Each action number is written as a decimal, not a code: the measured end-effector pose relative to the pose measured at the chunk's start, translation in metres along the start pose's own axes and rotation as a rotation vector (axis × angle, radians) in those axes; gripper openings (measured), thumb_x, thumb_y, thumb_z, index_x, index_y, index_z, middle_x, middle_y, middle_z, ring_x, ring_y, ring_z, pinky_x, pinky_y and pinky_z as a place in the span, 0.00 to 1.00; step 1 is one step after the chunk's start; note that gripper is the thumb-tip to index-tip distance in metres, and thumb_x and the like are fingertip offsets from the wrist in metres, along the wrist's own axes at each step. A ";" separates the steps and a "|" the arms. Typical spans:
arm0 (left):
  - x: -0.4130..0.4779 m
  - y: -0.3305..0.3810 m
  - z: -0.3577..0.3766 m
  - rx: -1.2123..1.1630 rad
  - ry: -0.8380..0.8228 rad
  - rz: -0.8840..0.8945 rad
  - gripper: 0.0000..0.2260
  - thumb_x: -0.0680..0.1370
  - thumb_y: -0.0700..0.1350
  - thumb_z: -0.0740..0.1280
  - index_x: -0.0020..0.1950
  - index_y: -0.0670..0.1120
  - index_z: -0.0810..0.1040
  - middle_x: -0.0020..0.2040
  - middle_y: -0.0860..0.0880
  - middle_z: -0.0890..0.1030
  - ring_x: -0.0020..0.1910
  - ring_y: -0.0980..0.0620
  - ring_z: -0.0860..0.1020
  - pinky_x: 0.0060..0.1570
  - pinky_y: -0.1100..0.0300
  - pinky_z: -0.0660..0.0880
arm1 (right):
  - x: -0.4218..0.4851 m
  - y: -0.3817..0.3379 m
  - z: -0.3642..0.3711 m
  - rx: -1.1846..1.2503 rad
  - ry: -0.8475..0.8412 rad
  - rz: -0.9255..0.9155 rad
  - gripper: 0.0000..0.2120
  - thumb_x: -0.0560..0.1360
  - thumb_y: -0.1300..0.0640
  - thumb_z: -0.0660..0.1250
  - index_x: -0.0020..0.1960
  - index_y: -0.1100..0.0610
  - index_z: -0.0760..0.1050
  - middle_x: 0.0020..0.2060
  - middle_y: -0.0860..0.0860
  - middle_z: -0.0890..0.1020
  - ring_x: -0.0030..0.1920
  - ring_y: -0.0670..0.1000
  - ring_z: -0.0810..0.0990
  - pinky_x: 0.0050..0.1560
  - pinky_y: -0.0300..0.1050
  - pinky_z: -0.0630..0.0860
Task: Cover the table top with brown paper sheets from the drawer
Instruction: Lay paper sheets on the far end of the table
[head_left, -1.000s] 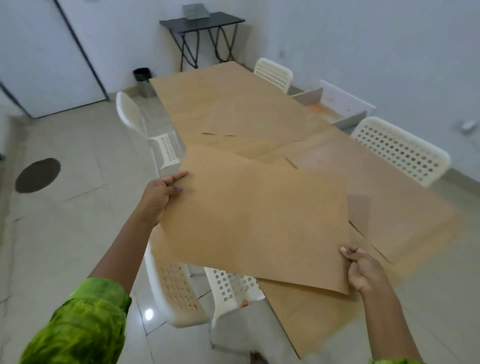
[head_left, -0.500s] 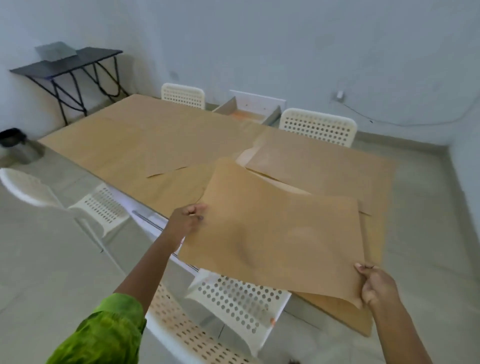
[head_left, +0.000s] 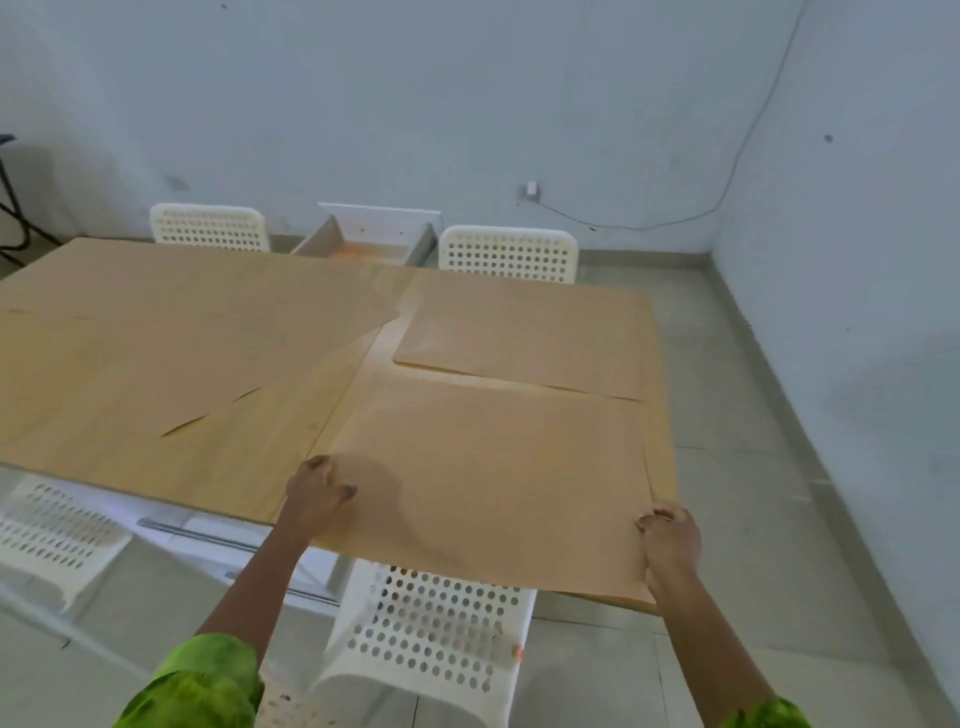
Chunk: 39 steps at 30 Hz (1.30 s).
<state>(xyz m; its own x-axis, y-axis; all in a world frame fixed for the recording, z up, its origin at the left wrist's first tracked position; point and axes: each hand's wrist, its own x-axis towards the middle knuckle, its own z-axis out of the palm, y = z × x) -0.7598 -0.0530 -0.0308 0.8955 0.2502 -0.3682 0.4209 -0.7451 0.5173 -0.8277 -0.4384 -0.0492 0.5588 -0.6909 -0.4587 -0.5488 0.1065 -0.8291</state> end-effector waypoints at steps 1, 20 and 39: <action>0.005 0.001 0.000 0.074 -0.011 0.015 0.28 0.76 0.45 0.67 0.73 0.39 0.62 0.73 0.41 0.62 0.71 0.40 0.61 0.70 0.52 0.58 | -0.003 0.000 0.002 -0.013 0.005 -0.027 0.17 0.73 0.69 0.62 0.61 0.63 0.73 0.57 0.60 0.79 0.48 0.57 0.76 0.44 0.44 0.70; 0.024 -0.002 0.013 0.344 0.004 0.257 0.26 0.78 0.48 0.59 0.74 0.43 0.58 0.75 0.46 0.56 0.69 0.41 0.59 0.65 0.50 0.64 | -0.013 -0.010 0.018 -0.392 0.199 -0.088 0.18 0.73 0.68 0.60 0.62 0.64 0.73 0.62 0.61 0.77 0.61 0.61 0.74 0.58 0.48 0.70; 0.017 -0.005 0.018 0.283 0.041 0.220 0.20 0.78 0.44 0.58 0.71 0.43 0.65 0.75 0.48 0.56 0.66 0.41 0.60 0.62 0.50 0.64 | -0.017 -0.007 0.018 -0.443 0.224 -0.112 0.17 0.72 0.65 0.60 0.60 0.63 0.74 0.58 0.62 0.78 0.58 0.62 0.76 0.55 0.49 0.71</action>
<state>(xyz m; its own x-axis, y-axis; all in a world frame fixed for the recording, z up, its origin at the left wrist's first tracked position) -0.7495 -0.0560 -0.0537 0.9677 0.0847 -0.2376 0.1654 -0.9243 0.3440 -0.8222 -0.4140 -0.0417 0.5093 -0.8221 -0.2545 -0.7308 -0.2570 -0.6323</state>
